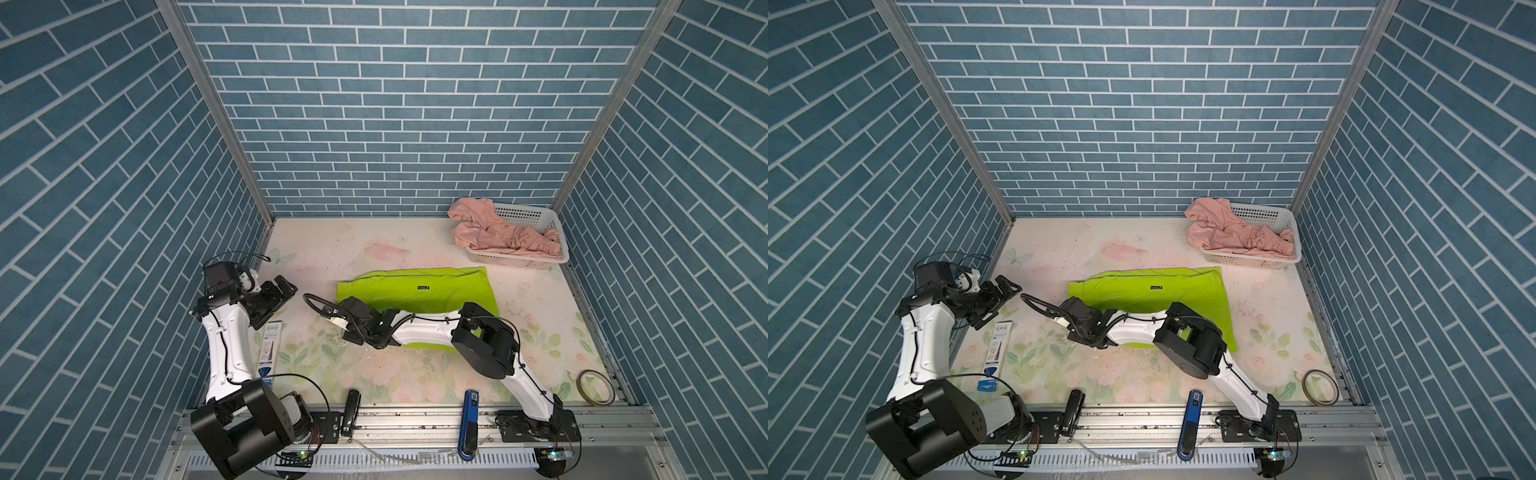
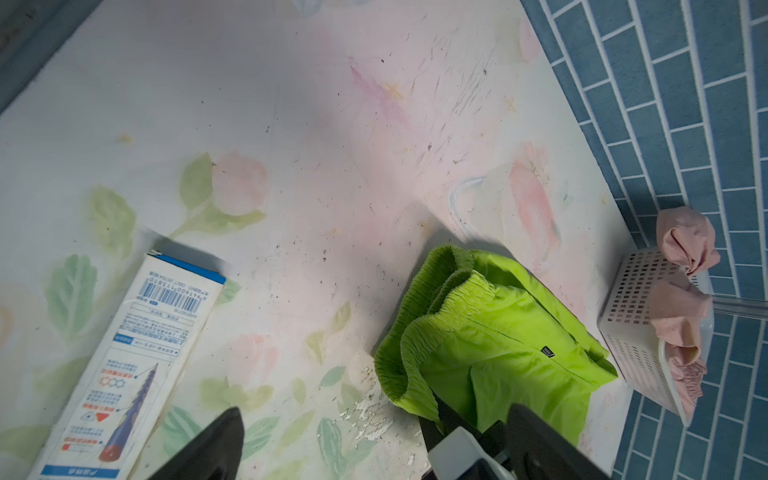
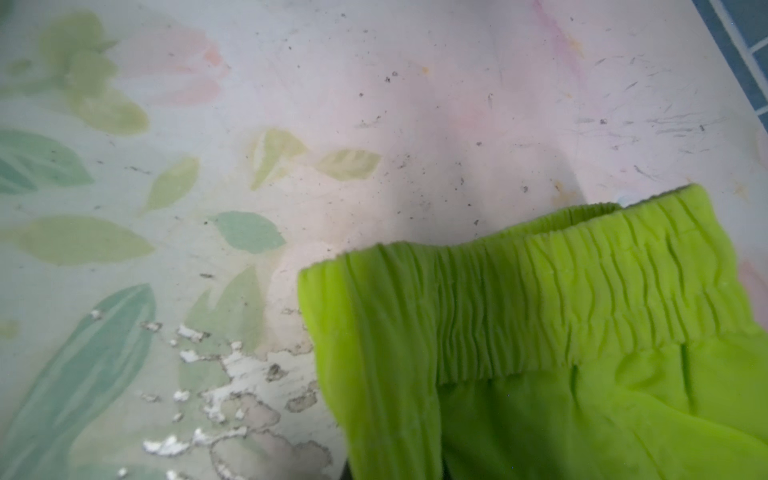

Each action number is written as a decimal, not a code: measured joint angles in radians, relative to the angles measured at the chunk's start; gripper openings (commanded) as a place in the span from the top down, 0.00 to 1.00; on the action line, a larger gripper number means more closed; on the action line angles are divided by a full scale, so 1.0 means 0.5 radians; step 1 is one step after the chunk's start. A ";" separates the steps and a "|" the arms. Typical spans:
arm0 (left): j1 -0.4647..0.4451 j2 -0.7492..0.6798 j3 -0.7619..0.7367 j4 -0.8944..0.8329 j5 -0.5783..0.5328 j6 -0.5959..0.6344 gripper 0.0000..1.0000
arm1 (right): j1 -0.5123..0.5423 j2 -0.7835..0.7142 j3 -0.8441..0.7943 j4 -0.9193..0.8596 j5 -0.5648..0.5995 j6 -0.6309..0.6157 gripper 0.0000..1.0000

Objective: Fold and stack the shorts

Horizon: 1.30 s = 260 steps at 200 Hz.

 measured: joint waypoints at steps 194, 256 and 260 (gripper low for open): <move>-0.899 0.541 -0.543 1.289 0.373 -0.829 0.00 | -0.133 -0.408 -0.764 0.983 -0.285 0.240 1.00; -1.009 0.665 -0.540 1.466 0.331 -0.877 0.41 | -0.133 -0.465 -0.834 1.032 -0.321 0.241 1.00; -1.019 0.666 -0.538 1.475 0.328 -0.891 0.50 | -0.133 -0.465 -0.835 1.031 -0.327 0.241 1.00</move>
